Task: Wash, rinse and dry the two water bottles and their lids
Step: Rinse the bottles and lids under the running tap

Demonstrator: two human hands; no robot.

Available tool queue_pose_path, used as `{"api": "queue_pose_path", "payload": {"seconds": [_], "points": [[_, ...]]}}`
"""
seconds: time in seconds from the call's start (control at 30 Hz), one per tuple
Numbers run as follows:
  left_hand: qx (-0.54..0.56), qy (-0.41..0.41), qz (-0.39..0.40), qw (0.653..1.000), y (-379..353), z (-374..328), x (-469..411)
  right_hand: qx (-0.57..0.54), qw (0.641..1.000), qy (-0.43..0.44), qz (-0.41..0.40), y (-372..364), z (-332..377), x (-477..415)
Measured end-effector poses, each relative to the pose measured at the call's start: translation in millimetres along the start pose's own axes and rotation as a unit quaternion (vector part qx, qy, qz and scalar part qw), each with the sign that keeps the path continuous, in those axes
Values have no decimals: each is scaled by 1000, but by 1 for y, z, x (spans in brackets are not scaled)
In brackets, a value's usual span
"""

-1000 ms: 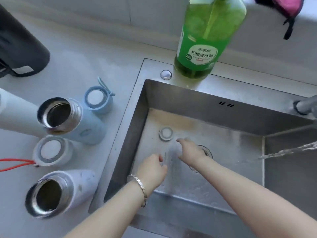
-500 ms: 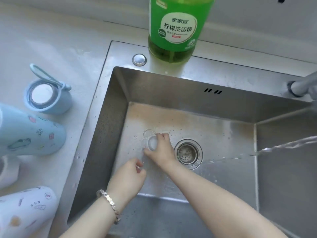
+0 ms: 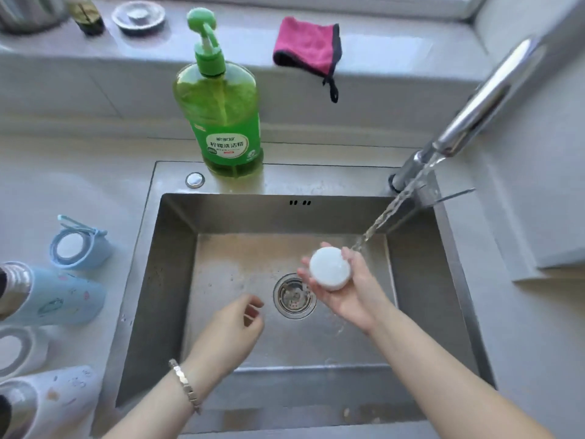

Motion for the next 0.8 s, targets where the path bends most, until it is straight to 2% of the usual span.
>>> {"api": "queue_pose_path", "payload": {"seconds": [0.17,0.27,0.33,0.4,0.43,0.47,0.53,0.57,0.6,0.7,0.8], "points": [[35,-34,-18,999,-3,-36,14,31,1000,-2,-2,-3,14,17],[61,-91,-44,993,-8,-67,14,86,996,-15,-12,-8,18,25],[94,-125,-48,986,-14,-91,11,144,990,9,-9,-8,21,29],[140,-104,-15,984,-21,-115,9,199,978,55,-2,-7,26,37],[180,-71,16,981,-25,-125,9,256,962,98,2,-5,29,41],[237,-27,47,970,-28,-133,8,340,929,149,1,-4,33,47],[351,50,93,931,-33,-143,6,506,826,248,-25,-2,41,56],[381,68,104,916,-35,-147,4,545,792,272,-42,2,44,58],[400,77,109,907,-36,-149,2,553,784,280,-50,6,46,59],[466,108,106,872,-35,-151,-8,522,801,292,-9,17,53,59],[475,106,108,867,-28,-149,-19,530,762,371,-3,18,59,53]]}}
Point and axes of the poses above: each hand's wrist, its own x-axis away from the middle knuckle, its own y-axis out of the back of the hand, z = x × y, the point moved 3 cm from there along -x, towards the middle knuckle, and after that the axes turned 4 degrees about -z, right-handed, at the moved point
